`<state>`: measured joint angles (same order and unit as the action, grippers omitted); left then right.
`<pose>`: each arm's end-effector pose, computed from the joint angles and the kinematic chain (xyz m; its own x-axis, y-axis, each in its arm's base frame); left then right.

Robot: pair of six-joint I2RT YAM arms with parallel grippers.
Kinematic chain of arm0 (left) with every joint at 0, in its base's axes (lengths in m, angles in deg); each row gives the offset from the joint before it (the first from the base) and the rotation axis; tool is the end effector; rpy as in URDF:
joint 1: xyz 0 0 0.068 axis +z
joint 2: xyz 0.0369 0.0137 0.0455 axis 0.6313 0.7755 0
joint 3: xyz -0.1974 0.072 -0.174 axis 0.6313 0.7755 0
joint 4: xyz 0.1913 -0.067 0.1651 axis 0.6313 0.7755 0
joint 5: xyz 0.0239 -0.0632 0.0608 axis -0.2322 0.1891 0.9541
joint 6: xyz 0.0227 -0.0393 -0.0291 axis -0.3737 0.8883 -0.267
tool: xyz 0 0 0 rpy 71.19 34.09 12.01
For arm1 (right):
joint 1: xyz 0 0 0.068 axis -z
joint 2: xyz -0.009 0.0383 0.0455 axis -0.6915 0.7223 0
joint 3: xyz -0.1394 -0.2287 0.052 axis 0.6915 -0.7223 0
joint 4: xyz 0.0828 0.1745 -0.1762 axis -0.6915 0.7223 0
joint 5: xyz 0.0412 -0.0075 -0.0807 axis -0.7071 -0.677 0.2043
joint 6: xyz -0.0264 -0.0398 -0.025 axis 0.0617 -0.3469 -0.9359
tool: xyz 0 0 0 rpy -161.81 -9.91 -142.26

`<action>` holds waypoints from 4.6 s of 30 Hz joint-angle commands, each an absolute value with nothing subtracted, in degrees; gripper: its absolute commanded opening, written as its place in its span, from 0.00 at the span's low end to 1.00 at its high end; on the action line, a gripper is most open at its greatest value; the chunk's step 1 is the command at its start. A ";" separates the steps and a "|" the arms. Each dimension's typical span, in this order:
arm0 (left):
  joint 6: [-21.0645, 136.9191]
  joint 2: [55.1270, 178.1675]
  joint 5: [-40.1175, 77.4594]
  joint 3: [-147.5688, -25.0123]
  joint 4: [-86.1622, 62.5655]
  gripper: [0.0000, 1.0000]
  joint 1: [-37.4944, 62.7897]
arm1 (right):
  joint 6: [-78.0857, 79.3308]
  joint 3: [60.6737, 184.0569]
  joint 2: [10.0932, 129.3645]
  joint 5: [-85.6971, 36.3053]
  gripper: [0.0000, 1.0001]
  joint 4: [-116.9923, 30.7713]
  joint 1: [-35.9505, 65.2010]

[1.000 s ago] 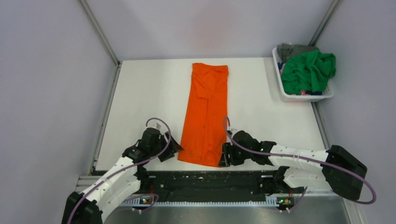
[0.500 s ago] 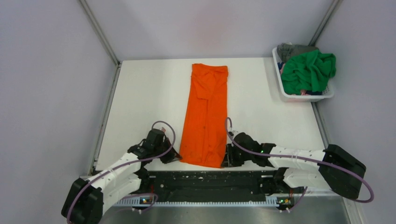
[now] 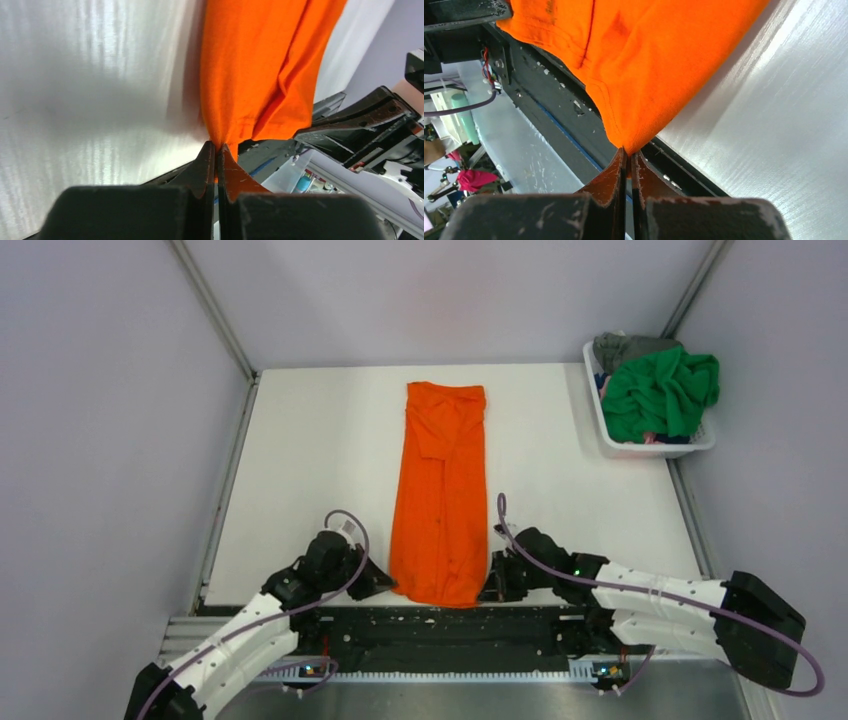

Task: Fold and stack the t-shirts

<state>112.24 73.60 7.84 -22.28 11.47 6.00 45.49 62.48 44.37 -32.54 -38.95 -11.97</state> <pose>0.0947 -0.0757 0.1326 -0.8906 -0.4486 -0.0745 -0.2542 0.6270 -0.7364 0.0905 0.1496 0.1441 -0.9544 -0.0577 -0.2930 -0.2489 0.6957 0.6739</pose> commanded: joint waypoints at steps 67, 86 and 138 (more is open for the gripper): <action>84.49 141.53 4.60 -85.74 9.61 0.99 27.55 | 19.55 108.44 85.23 -35.84 0.91 -34.48 26.09; 89.00 133.38 3.61 -57.26 -1.13 0.72 24.51 | 29.05 83.93 73.26 -28.80 0.72 -41.88 12.64; 94.43 78.53 16.58 -48.19 19.37 0.00 10.11 | 31.92 82.42 41.93 -47.49 0.00 -21.03 1.60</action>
